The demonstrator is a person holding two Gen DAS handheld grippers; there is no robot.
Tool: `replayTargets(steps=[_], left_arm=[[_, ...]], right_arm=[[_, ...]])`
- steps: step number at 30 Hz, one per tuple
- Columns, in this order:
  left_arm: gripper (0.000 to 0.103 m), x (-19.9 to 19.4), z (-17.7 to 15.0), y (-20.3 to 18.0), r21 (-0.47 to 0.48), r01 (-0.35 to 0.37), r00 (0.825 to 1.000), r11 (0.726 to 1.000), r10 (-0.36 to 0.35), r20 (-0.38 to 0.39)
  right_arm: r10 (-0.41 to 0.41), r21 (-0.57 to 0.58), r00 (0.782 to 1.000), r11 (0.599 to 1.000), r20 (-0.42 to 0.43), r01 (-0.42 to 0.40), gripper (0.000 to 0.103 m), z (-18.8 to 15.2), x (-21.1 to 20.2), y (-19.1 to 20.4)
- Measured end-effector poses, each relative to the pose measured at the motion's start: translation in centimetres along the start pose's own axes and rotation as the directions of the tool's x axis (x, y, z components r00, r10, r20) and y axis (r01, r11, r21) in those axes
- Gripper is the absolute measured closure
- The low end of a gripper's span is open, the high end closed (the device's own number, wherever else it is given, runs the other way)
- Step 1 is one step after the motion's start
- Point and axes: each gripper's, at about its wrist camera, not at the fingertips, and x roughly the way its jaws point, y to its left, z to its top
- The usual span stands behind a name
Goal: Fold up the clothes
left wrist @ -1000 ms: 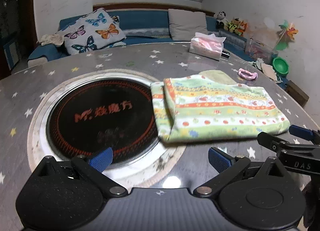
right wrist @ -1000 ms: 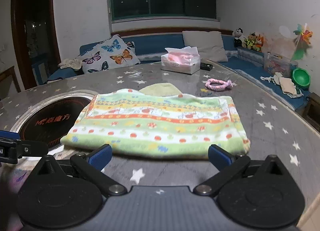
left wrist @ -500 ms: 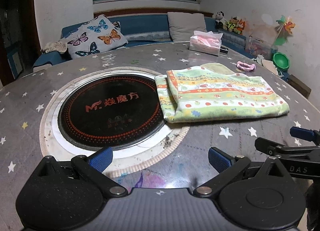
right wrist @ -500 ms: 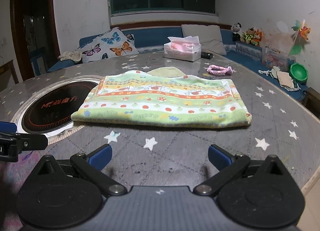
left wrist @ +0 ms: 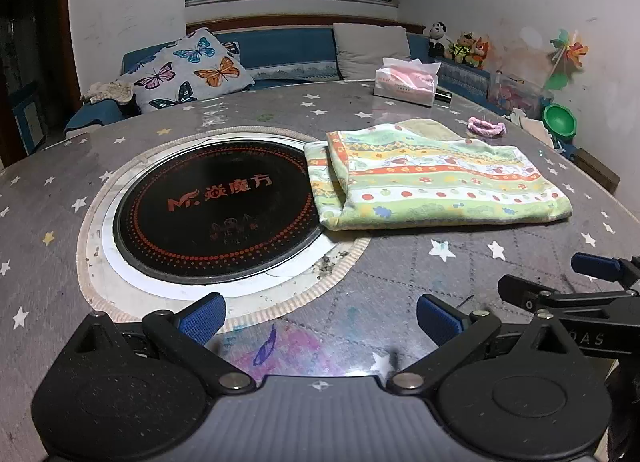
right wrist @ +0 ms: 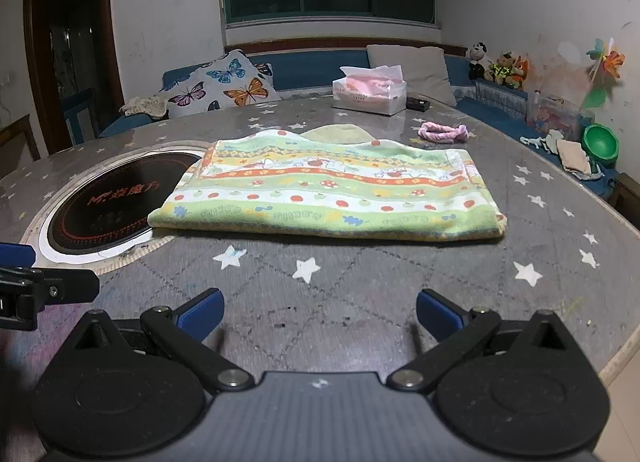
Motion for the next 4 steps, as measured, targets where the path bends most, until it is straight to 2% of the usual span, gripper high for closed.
replayTargets(steps=[4], left_arm=[[0.000,0.04,-0.23,-0.04,-0.001,-0.002,1.000,1.000,0.002,-0.007]], right_arm=[[-0.002,0.003,1.000,1.000,-0.003,0.002,0.000,-0.06,0.00,-0.19]])
